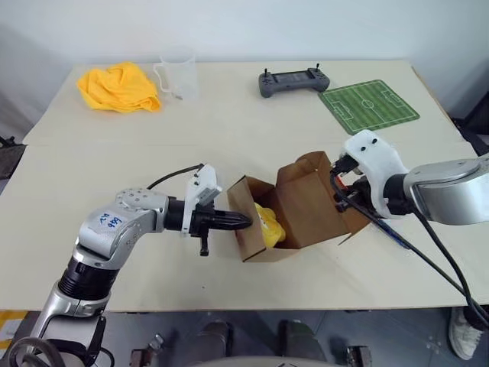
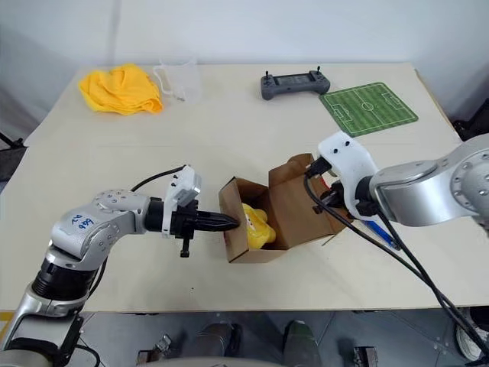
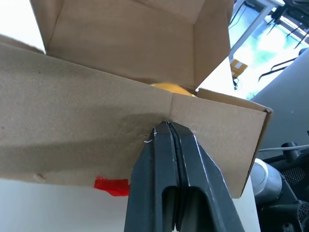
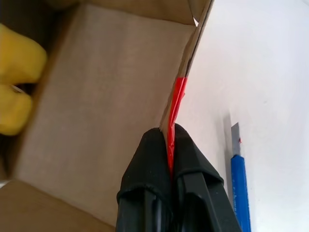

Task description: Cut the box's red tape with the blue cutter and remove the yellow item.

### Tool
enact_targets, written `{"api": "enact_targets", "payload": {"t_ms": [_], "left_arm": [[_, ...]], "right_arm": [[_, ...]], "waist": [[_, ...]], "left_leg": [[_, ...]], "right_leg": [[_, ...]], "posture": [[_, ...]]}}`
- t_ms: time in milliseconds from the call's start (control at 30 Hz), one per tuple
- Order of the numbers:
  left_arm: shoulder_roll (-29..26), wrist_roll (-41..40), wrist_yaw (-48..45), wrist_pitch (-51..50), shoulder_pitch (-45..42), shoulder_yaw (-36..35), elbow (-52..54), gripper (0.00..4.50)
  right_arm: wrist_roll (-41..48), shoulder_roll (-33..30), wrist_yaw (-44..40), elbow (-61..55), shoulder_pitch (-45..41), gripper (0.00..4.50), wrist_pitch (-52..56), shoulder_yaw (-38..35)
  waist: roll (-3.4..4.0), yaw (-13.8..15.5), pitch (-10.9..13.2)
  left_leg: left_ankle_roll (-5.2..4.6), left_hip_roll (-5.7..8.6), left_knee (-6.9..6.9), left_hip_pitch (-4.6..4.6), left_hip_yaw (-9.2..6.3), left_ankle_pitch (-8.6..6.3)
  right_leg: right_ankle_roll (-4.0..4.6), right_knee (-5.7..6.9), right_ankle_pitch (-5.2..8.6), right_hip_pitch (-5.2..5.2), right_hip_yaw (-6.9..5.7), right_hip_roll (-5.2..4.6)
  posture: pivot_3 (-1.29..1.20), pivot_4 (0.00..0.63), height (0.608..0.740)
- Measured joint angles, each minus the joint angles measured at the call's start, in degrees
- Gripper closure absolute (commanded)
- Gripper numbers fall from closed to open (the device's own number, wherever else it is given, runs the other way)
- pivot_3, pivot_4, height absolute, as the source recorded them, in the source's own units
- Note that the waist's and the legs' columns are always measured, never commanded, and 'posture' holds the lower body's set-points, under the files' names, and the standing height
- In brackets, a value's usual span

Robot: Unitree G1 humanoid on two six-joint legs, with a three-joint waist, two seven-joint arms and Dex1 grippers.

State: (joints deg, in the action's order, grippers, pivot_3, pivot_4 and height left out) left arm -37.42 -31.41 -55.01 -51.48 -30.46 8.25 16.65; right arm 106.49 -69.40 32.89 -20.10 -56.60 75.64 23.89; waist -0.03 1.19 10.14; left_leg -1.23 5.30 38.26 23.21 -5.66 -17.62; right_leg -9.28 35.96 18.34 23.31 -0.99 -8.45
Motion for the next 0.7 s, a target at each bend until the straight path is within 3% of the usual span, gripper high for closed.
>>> {"api": "enact_targets", "payload": {"t_ms": [267, 500, 600, 700], "left_arm": [[-1.88, 0.79, 2.41, -3.48, 3.57, 1.49, 0.58, 4.5], [1.57, 1.6, 5.84, -2.98, 2.87, 1.16, 0.19, 4.5], [1.59, 1.51, 6.42, -3.48, 2.63, 0.63, 0.16, 4.5], [1.73, 1.12, 7.11, -5.52, 2.55, -0.53, 0.14, 3.95]], "right_arm": [[-3.76, 3.46, -0.08, -2.24, -0.17, 4.49, 1.4, 0.19], [-5.86, 3.71, 0.08, -2.36, 1.59, 4.49, 1.89, 0.1], [-6.81, 3.71, -0.93, -2.98, 3.5, 3.84, 1.83, -0.94], [-6.78, 3.79, -2.12, -3.67, 6.44, 2.85, 0.02, -3.74]], "waist": [[-0.01, 0.26, 0.01], [-0.01, 0.05, 0.01], [-0.01, 0.03, 0.01], [-0.01, 0.02, 0.01]], "left_leg": [[-0.02, 0.04, -0.01, 0.08, -0.05, 0.01], [0.0, 0.02, -0.06, 0.09, -0.02, 0.02], [0.0, 0.01, -0.08, 0.09, -0.01, 0.02], [0.0, 0.02, -0.08, 0.09, -0.01, 0.02]], "right_leg": [[0.0, 0.01, 0.0, 0.04, 0.0, -0.01], [0.0, 0.01, 0.0, 0.08, -0.01, 0.0], [0.0, 0.01, 0.0, 0.09, -0.01, 0.0], [0.0, 0.02, 0.0, 0.1, 0.0, 0.0]], "posture": [[0.0, 0.15, 0.74], [0.0, 0.15, 0.74], [0.0, 0.15, 0.74], [0.0, 0.15, 0.74]]}}
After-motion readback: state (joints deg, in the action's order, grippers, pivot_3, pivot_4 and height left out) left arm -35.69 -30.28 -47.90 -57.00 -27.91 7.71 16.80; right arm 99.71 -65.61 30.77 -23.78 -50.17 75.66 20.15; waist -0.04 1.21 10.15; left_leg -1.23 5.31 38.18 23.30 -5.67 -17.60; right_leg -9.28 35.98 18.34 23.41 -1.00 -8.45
